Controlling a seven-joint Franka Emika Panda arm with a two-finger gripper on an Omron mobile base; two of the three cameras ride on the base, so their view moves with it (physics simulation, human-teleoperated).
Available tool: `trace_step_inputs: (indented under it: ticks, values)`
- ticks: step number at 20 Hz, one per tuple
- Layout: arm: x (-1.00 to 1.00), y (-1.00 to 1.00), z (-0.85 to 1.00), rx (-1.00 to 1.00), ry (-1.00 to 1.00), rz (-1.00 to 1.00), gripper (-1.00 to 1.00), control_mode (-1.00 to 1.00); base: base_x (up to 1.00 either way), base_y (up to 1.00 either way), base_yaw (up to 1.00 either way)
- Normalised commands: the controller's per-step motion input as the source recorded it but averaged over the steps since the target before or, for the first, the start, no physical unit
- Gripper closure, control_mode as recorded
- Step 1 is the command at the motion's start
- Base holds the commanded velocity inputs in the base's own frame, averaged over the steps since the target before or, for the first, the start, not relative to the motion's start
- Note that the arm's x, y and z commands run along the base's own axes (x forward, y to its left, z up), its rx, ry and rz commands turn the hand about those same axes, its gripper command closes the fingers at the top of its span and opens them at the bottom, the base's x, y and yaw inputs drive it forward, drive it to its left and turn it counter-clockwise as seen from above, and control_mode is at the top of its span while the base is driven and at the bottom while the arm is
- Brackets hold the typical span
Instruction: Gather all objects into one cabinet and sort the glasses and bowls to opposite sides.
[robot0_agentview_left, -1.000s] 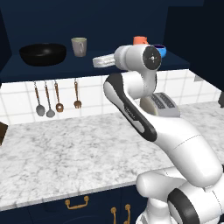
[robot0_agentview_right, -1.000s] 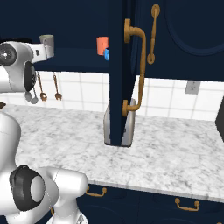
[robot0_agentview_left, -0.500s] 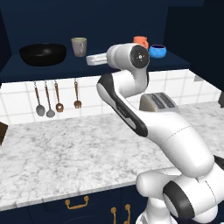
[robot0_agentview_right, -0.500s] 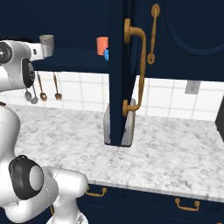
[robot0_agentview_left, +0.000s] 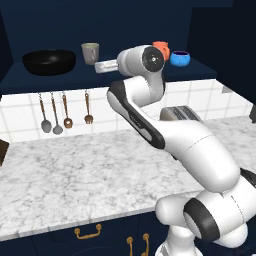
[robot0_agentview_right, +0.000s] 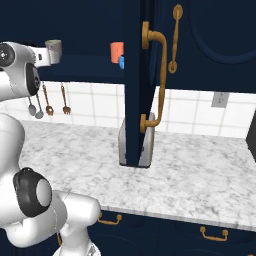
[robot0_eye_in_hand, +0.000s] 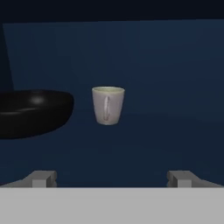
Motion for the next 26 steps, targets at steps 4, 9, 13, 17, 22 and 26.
trace_step_inputs:
  ticks: [4,9,13,17,22,26]
  values:
    - [0.41,0.15,0.03,0.00,0.07,0.00,-1.00,-1.00,0.00,0.00,0.00]
    - [0.40,0.13,0.01,0.00,0.07,0.00,-1.00,-1.00,0.00,0.00,0.00]
    - [0.30,0.15,0.00,0.00,0.05,0.00,-1.00,-1.00,0.00,0.00,0.00]
    - [0.30,0.21,0.00,0.00,0.01,0.00,-1.00,-1.00,0.00,0.00,0.00]
    - [0.19,0.15,-0.01,0.00,0.00,0.00,-1.00,-1.00,0.00,0.00,0.00]
    - [0.14,0.00,0.00,0.00,0.00,0.00,-1.00,-1.00,0.00,0.00,0.00]
